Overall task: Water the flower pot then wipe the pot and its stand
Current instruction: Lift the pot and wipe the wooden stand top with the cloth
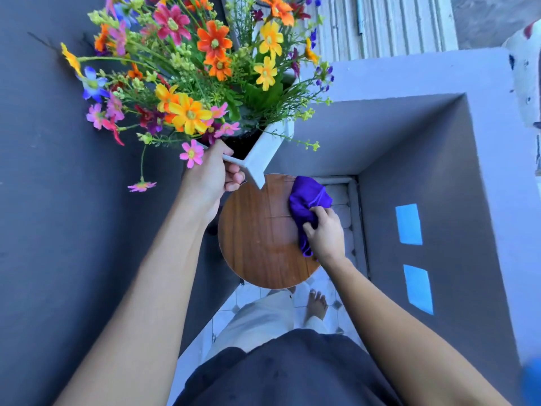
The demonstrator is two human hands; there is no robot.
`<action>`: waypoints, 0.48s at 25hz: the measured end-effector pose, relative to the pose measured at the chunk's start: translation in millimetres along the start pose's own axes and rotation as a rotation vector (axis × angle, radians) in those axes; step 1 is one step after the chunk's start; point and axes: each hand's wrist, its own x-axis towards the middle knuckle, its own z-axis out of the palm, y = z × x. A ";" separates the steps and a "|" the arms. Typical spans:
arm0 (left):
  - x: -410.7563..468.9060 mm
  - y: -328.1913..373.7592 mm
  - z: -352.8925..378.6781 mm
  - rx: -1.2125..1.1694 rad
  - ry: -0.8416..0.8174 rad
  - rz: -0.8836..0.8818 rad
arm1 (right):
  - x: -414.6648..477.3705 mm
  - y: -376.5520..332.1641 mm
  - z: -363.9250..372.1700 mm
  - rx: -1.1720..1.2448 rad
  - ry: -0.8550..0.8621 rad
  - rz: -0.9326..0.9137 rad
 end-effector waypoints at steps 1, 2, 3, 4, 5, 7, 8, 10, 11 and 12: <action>-1.3 -0.8 0.2 -0.002 0.000 -0.001 | -0.7 5.6 -6.4 0.005 0.001 0.017; -2.0 -1.9 0.1 -0.005 0.003 -0.002 | -1.5 10.5 -12.2 0.010 -0.003 0.027; -2.3 -2.4 -0.2 -0.009 0.006 -0.002 | -2.2 14.1 -16.9 0.020 -0.010 0.032; -2.4 -3.0 -0.6 -0.010 0.006 0.000 | -3.6 16.0 -21.0 0.042 -0.017 0.041; -2.8 -3.2 -0.9 -0.009 0.005 0.003 | -5.5 16.6 -24.1 0.071 -0.021 0.056; -2.4 -3.4 -1.9 -0.007 0.007 0.007 | -7.5 15.4 -24.9 0.122 -0.015 0.094; -1.9 -3.5 -2.3 -0.007 0.010 0.007 | -8.2 12.8 -23.0 0.136 -0.006 0.105; -0.2 -4.0 -2.9 -0.008 0.015 0.005 | -10.0 1.4 -15.0 0.147 0.002 0.096; 0.2 -3.8 -2.7 -0.008 0.017 0.004 | -11.4 -8.9 -9.7 0.151 -0.007 0.077; 0.9 -3.5 -2.3 -0.008 0.019 0.003 | -13.0 -21.6 -2.9 0.153 -0.025 0.045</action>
